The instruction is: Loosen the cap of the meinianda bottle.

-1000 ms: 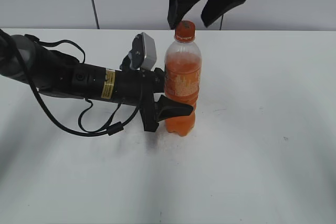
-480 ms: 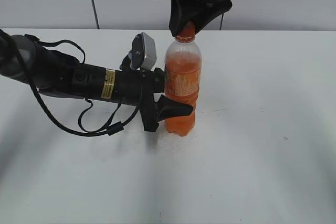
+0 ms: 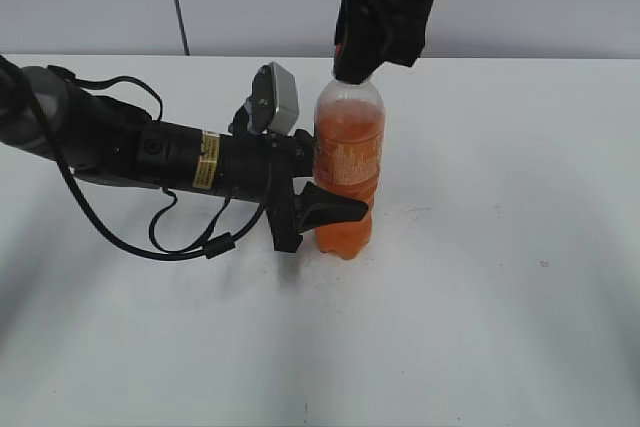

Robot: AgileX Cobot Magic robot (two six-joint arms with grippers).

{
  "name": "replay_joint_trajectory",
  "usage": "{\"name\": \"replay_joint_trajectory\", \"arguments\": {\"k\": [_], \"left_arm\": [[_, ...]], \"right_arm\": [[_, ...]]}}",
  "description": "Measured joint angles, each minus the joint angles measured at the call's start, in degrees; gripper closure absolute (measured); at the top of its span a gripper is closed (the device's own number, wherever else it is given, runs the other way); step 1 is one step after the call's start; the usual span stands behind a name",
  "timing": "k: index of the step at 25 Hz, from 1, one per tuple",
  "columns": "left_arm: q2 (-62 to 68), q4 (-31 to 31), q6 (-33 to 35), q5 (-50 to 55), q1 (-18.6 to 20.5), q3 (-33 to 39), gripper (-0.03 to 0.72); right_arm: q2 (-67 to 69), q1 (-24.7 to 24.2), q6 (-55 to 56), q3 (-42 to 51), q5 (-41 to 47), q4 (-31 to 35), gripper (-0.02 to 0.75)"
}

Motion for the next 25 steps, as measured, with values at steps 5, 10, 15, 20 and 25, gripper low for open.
{"name": "replay_joint_trajectory", "arguments": {"k": [5,10,15,20,25], "left_arm": [[0.0,0.0,0.1,-0.1,0.0,0.0,0.291],[0.0,-0.1,-0.1,-0.1,0.0,0.0,0.291],[0.0,-0.1,-0.1,0.0,0.0,0.0,0.291],[0.0,-0.1,-0.1,0.0,0.0,0.0,0.291],[0.0,-0.1,-0.1,0.0,0.0,0.0,0.291]], "right_arm": [[0.0,0.0,-1.9,0.0,0.1,0.1,0.463],[-0.3,0.0,0.2,0.0,0.0,-0.1,0.262],[-3.3,0.0,7.1,0.0,0.0,1.5,0.181],[-5.9,0.0,34.0,0.0,0.0,2.2,0.234],[-5.6,0.0,67.5,0.0,0.0,1.9,0.248]]}}
